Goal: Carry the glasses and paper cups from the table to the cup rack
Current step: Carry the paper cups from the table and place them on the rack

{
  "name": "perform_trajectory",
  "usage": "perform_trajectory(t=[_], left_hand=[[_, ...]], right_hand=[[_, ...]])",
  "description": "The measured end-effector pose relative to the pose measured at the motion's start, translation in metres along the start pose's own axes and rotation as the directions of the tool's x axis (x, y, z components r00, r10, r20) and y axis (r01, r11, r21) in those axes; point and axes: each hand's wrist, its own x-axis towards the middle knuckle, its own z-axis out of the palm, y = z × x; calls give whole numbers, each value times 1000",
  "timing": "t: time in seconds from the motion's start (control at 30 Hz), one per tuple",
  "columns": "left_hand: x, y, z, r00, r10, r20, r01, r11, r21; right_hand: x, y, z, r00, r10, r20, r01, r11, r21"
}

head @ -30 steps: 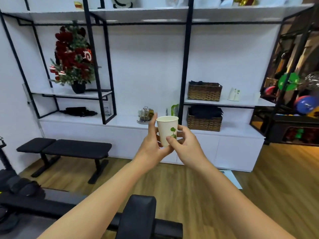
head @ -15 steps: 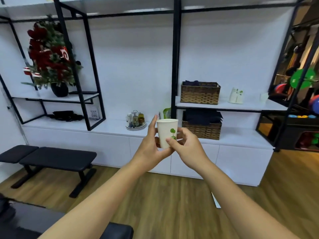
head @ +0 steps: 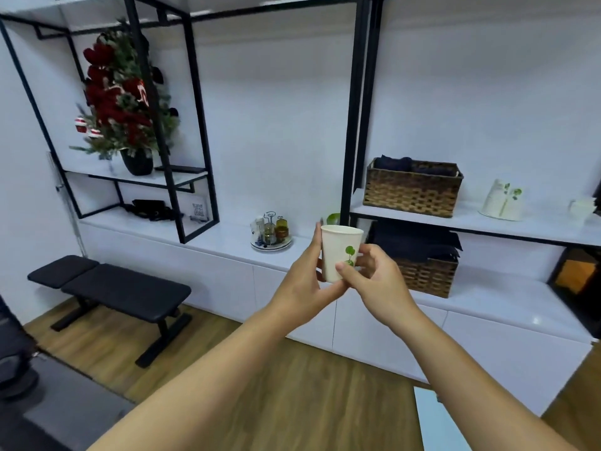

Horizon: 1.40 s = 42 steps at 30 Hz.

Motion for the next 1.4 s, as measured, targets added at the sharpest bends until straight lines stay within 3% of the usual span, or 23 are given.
perform_trajectory(t=[0.37, 0.6, 0.9, 1.03, 1.1, 1.2, 1.4], left_hand=[[178, -131, 8, 985, -19, -174, 19, 1000, 0], [274, -212, -35, 986, -38, -163, 65, 984, 164], [373, -313, -86, 979, -9, -204, 104, 882, 460], [446, -357, -105, 976, -17, -217, 136, 829, 543], [535, -415, -121, 965, -55, -257, 188, 828, 529], [560, -441, -133, 961, -79, -267, 210, 833, 511], [589, -459, -137, 964, -89, -252, 184, 905, 382]], right_hand=[[226, 84, 22, 996, 55, 77, -58, 998, 32], [365, 135, 86, 983, 93, 161, -114, 985, 128], [517, 175, 158, 912, 136, 388, -258, 924, 282], [594, 192, 176, 917, 136, 374, -204, 968, 148], [699, 214, 196, 927, 131, 352, -162, 985, 59], [732, 222, 210, 915, 119, 386, -100, 993, -70], [766, 231, 219, 972, 5, 235, -3, 1000, -11]])
